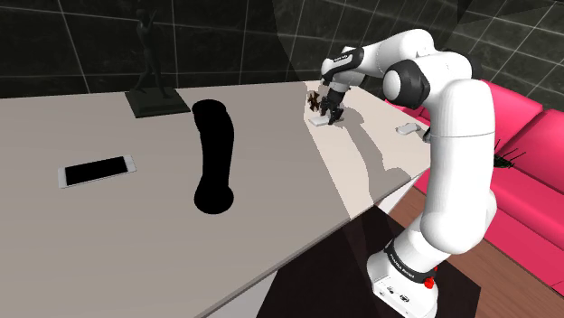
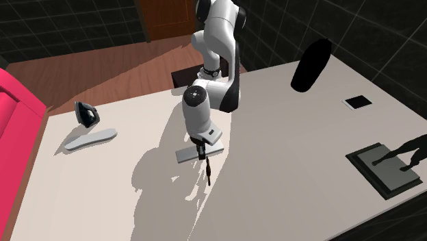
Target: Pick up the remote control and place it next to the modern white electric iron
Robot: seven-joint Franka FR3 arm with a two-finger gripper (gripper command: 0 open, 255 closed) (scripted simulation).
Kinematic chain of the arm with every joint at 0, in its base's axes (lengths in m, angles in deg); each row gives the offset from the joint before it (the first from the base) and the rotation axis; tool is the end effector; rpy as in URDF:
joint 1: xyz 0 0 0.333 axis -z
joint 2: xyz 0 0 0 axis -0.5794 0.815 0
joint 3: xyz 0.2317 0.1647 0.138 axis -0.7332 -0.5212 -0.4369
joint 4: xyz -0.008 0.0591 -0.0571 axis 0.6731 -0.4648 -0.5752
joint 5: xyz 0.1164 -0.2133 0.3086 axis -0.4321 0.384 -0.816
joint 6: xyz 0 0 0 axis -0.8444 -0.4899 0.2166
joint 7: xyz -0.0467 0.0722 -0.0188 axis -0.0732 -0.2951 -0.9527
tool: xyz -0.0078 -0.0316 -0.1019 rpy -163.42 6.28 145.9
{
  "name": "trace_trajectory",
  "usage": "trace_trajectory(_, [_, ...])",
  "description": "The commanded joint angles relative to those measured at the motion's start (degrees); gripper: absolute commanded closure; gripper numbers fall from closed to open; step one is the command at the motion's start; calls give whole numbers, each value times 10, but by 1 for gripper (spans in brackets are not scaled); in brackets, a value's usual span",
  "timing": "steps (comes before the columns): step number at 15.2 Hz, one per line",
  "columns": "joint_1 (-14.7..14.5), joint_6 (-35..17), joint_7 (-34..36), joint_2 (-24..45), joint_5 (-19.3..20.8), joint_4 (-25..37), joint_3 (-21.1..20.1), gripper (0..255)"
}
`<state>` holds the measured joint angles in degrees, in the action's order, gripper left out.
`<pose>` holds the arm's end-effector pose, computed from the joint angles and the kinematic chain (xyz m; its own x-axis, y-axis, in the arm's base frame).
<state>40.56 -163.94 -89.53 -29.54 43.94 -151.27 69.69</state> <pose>0.6031 -0.3377 0.3265 0.2869 0.9580 -0.0011 0.9578 -0.2868 -0.0186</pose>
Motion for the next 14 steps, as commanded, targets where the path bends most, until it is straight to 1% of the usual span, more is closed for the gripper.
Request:
trace_trajectory(1, [0,0,0,0,0,0,0,255])
trace_trajectory(14, [-3,79,14,-36,22,47,14,255])
